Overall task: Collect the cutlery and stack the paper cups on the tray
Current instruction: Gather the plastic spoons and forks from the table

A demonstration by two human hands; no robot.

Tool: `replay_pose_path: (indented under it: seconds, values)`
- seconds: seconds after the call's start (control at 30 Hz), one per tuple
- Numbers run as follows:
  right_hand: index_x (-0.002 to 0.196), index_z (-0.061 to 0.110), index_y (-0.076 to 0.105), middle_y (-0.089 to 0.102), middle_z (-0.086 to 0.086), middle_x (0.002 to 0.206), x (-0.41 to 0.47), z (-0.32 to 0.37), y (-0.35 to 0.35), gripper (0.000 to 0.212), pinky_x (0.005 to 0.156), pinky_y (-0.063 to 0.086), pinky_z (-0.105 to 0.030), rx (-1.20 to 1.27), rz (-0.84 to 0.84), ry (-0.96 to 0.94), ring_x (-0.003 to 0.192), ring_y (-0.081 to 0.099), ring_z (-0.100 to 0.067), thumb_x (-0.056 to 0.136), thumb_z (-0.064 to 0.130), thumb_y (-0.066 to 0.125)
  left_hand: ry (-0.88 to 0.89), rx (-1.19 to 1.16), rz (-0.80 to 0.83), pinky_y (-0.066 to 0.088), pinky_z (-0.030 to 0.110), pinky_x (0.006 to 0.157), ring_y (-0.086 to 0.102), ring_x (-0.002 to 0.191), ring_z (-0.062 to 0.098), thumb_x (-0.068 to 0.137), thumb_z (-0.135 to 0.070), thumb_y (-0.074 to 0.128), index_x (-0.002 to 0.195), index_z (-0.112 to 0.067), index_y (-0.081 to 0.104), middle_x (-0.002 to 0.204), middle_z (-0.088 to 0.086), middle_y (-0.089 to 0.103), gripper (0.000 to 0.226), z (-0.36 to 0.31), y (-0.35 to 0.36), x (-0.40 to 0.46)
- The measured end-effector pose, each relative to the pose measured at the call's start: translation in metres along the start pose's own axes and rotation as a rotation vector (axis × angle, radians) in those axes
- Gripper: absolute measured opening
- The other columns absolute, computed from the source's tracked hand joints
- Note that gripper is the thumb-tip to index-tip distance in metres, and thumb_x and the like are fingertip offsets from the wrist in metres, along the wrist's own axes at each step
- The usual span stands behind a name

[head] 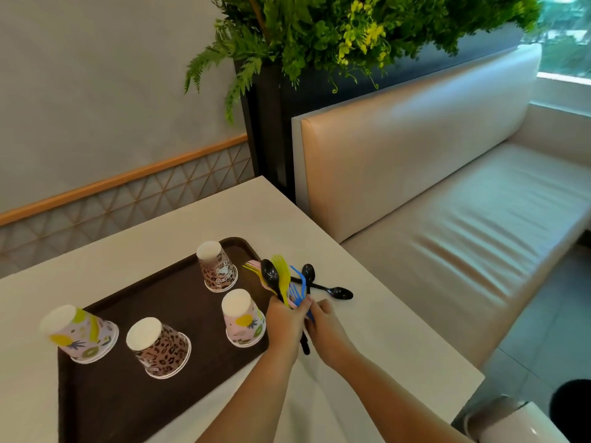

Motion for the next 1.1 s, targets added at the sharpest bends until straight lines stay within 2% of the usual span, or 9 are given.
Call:
replay_pose_path:
  seconds: [0.07, 0.13, 0.27, 0.4, 0.5, 0.63, 0.73, 0.9, 1.1]
  values:
    - [0.119, 0.008, 0.045, 0.050, -0.004, 0.108, 0.012, -0.001, -0.004, 0.022, 0.074, 0.038, -0.012, -0.058, 0.107, -0.101, 0.088, 0.042, -0.007, 0.098, 0.012, 0.038, 0.010, 0.018, -0.040, 0.046, 0.029, 0.074, 0.063, 0.089, 0.027, 0.080, -0.016, 0.071, 0.107, -0.001, 0.056, 0.101, 0.016, 0.067, 0.034, -0.006, 0.005, 0.011]
    - [0.138, 0.007, 0.034, 0.041, -0.014, 0.133, 0.024, 0.001, -0.010, 0.041, 0.092, 0.036, -0.021, -0.068, 0.204, -0.169, 0.113, 0.044, -0.022, 0.097, 0.010, 0.037, 0.024, 0.072, -0.081, 0.044, 0.028, 0.073, 0.064, 0.096, 0.032, 0.083, -0.016, 0.069, 0.109, 0.001, 0.056, 0.105, 0.018, 0.067, 0.034, -0.014, 0.009, 0.021]
    - [0.145, 0.014, 0.026, 0.046, -0.011, 0.122, 0.054, -0.001, -0.022, 0.047, 0.085, 0.039, -0.018, -0.003, 0.242, -0.213, 0.102, 0.050, -0.019, 0.099, 0.014, 0.036, 0.047, 0.114, -0.119, 0.041, 0.027, 0.071, 0.063, 0.098, 0.034, 0.086, -0.012, 0.064, 0.113, 0.004, 0.051, 0.108, 0.020, 0.065, 0.034, -0.031, 0.017, 0.039]
    - [0.121, 0.013, 0.055, 0.057, -0.005, 0.115, 0.090, -0.023, -0.039, 0.029, 0.083, 0.039, -0.015, 0.053, 0.105, -0.194, 0.100, 0.054, -0.016, 0.097, 0.012, 0.038, 0.081, 0.137, -0.164, 0.039, 0.028, 0.071, 0.061, 0.099, 0.036, 0.087, -0.006, 0.060, 0.119, 0.003, 0.046, 0.108, 0.019, 0.063, 0.036, -0.047, 0.016, 0.055]
    - [0.111, 0.009, 0.056, 0.057, -0.007, 0.112, 0.118, -0.040, -0.038, 0.021, 0.083, 0.037, -0.022, -0.167, 0.162, -0.208, 0.104, 0.053, -0.024, 0.094, 0.017, 0.048, 0.093, 0.172, -0.168, 0.041, 0.029, 0.071, 0.062, 0.096, 0.033, 0.088, -0.008, 0.058, 0.118, 0.001, 0.046, 0.106, 0.016, 0.063, 0.033, -0.052, 0.014, 0.058]
    - [0.115, 0.010, 0.050, 0.056, -0.007, 0.115, 0.130, -0.045, -0.021, 0.033, 0.086, 0.041, -0.032, -0.411, 0.407, -0.248, 0.106, 0.051, -0.025, 0.088, 0.027, 0.059, 0.065, 0.181, -0.167, 0.045, 0.031, 0.070, 0.063, 0.091, 0.032, 0.088, -0.008, 0.059, 0.115, 0.000, 0.046, 0.103, 0.017, 0.064, 0.031, -0.045, 0.014, 0.062]
    - [0.117, 0.008, 0.047, 0.057, -0.011, 0.116, 0.128, -0.045, -0.007, 0.032, 0.085, 0.043, -0.035, -0.492, 0.487, -0.276, 0.106, 0.053, -0.028, 0.089, 0.021, 0.056, 0.051, 0.199, -0.174, 0.046, 0.032, 0.068, 0.062, 0.084, 0.029, 0.088, -0.008, 0.058, 0.113, 0.000, 0.045, 0.099, 0.014, 0.063, 0.029, -0.043, 0.013, 0.063]
    - [0.115, 0.009, 0.057, 0.054, -0.008, 0.116, 0.125, -0.044, -0.005, 0.028, 0.081, 0.046, -0.033, -0.477, 0.485, -0.337, 0.096, 0.058, -0.028, 0.089, 0.008, 0.047, 0.071, 0.221, -0.206, 0.041, 0.029, 0.065, 0.056, 0.076, 0.021, 0.088, -0.009, 0.058, 0.111, 0.000, 0.046, 0.092, 0.008, 0.059, 0.027, -0.045, 0.009, 0.064]
    - [0.125, 0.015, 0.051, 0.045, -0.009, 0.117, 0.118, -0.040, -0.017, 0.031, 0.069, 0.038, -0.029, -0.506, 0.384, -0.432, 0.084, 0.055, -0.027, 0.096, 0.013, 0.041, 0.086, 0.228, -0.220, 0.043, 0.030, 0.066, 0.056, 0.075, 0.020, 0.089, -0.011, 0.058, 0.112, -0.002, 0.046, 0.090, 0.005, 0.058, 0.028, -0.048, 0.006, 0.061]
Point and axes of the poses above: each hand's wrist, its own x-axis towards the middle knuckle, its own y-axis out of the palm, z = x × y, the point moved 4 cm from there along x, towards the middle knuckle
